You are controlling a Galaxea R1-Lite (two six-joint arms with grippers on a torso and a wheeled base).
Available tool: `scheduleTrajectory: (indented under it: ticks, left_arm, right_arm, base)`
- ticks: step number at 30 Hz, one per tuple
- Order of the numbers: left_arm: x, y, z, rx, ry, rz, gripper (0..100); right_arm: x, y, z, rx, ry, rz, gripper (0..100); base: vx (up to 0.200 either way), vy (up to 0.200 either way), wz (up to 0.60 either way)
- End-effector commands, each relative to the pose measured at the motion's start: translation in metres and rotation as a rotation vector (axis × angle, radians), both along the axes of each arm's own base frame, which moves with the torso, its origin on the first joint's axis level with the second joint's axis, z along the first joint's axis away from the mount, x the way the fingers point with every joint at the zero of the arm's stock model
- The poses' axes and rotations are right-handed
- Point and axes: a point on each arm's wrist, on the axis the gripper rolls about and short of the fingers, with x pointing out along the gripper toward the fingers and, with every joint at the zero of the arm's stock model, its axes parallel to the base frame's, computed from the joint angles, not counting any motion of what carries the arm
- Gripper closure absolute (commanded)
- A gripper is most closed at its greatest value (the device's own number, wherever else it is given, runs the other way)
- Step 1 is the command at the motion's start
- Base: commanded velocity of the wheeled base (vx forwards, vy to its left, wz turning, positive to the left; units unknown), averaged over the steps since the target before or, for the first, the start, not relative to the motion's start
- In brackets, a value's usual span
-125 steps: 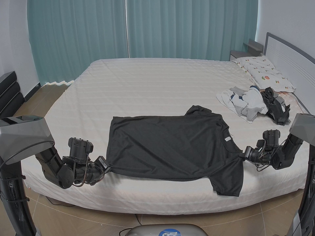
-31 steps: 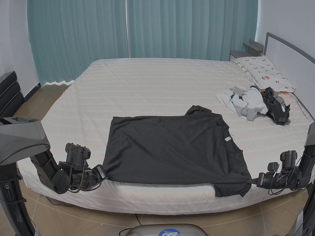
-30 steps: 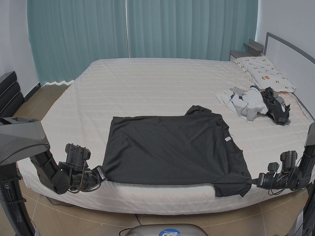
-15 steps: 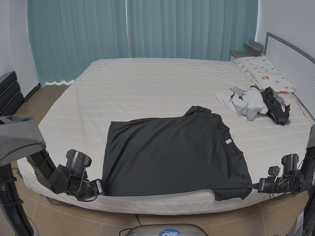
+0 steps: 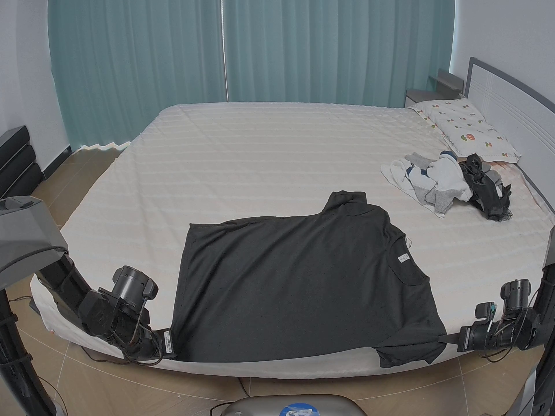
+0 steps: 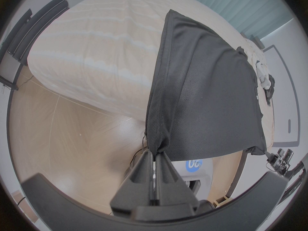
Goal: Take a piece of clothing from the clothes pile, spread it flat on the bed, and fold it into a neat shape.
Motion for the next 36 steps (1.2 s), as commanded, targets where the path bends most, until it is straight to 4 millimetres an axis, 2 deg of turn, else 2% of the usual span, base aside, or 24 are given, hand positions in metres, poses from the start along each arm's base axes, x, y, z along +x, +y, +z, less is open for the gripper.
scheduleTrajectory:
  ticks: [1,5,11,15,23,31,36]
  left_arm:
    - [0.000,0.000,0.004,0.009,0.004,-0.016,100]
    - [0.006,0.000,0.005,0.003,-0.010,-0.006,100]
    - [0.021,0.003,0.015,-0.040,-0.071,0.070,100]
    - [0.036,0.003,0.020,-0.106,-0.191,0.153,100]
    - [0.058,0.009,0.032,-0.202,-0.363,0.270,100]
    - [0.080,0.007,0.022,-0.233,-0.413,0.311,100]
    - [0.086,0.005,0.020,-0.243,-0.415,0.319,100]
  right_arm:
    - [-0.009,0.001,0.001,0.021,-0.001,0.011,100]
    - [-0.010,0.002,-0.001,0.038,-0.015,0.028,100]
    - [0.006,0.001,0.008,0.097,-0.141,0.034,100]
    - [0.025,0.002,0.017,0.154,-0.217,-0.014,100]
    - [0.049,-0.002,0.005,0.157,-0.238,-0.026,100]
    - [0.072,0.001,0.009,0.149,-0.304,0.002,100]
    - [0.080,0.005,0.011,0.174,-0.311,0.001,100]
  base:
    - [0.000,0.000,0.00]
    - [0.000,0.000,0.00]
    - [0.000,0.000,0.00]
    - [0.000,0.000,0.00]
    - [0.000,0.000,0.00]
    - [0.000,0.000,0.00]
    - [0.000,0.000,0.00]
